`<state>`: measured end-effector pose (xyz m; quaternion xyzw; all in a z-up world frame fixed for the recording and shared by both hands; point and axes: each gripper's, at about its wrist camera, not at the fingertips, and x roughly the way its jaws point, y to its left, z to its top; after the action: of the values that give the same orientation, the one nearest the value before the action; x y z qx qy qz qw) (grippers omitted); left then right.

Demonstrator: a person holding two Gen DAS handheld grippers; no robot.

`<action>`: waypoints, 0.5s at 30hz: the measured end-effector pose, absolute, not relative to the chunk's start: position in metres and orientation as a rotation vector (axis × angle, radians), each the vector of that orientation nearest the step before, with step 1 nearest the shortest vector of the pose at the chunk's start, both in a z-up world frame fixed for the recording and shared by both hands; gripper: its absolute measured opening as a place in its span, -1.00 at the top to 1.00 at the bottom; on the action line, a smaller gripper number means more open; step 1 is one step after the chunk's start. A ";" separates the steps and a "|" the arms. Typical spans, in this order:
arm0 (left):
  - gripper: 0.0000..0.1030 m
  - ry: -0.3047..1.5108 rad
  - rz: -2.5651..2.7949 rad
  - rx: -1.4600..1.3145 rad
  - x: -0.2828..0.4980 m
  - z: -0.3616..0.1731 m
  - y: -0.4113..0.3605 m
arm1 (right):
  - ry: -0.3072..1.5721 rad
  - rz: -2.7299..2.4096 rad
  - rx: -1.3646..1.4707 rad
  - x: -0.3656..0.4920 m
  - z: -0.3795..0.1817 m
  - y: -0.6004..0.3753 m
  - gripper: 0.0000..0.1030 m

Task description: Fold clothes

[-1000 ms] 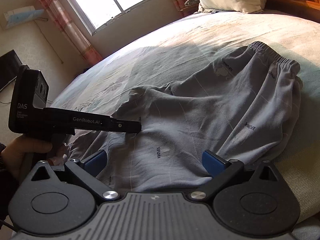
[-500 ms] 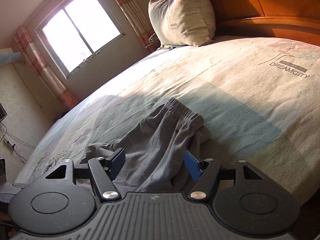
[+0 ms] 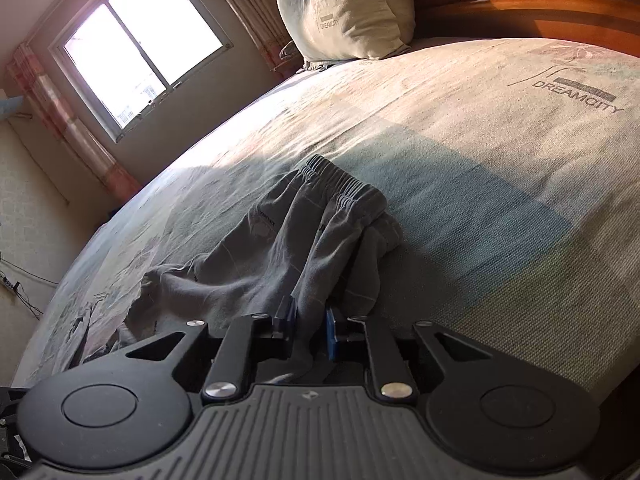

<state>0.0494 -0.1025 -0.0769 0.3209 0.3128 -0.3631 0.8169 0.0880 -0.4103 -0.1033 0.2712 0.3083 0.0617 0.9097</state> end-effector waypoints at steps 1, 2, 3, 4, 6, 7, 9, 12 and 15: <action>0.33 0.665 -0.772 0.715 0.047 -0.078 -0.103 | 0.637 0.127 0.563 0.088 -0.103 -0.411 0.68; 0.33 0.661 -0.770 0.752 0.044 -0.080 -0.102 | 0.639 0.126 0.564 0.088 -0.103 -0.411 0.68; 0.33 0.657 -0.768 0.789 0.041 -0.082 -0.102 | 0.640 0.124 0.560 0.088 -0.103 -0.411 0.68; 0.36 0.653 -0.766 0.826 0.038 -0.084 -0.101 | 0.641 0.124 0.555 0.088 -0.103 -0.410 0.68; 0.39 0.652 -0.758 0.863 0.035 -0.086 -0.099 | 0.644 0.124 0.555 0.088 -0.104 -0.409 0.68; 0.39 0.654 -0.754 0.871 0.034 -0.085 -0.096 | 0.646 0.125 0.556 0.089 -0.104 -0.408 0.68; 0.40 0.657 -0.750 0.884 0.031 -0.082 -0.092 | 0.648 0.127 0.559 0.089 -0.104 -0.407 0.68; 0.39 0.656 -0.752 0.910 0.026 -0.076 -0.084 | 0.647 0.129 0.563 0.089 -0.103 -0.408 0.68; 0.39 0.650 -0.730 0.960 0.023 -0.074 -0.077 | 0.651 0.129 0.567 0.090 -0.104 -0.408 0.67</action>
<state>0.0235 -0.0769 -0.0739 0.4432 0.3002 -0.3373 0.7744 0.0903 -0.4078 -0.1045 0.2746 0.3152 0.0623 0.9063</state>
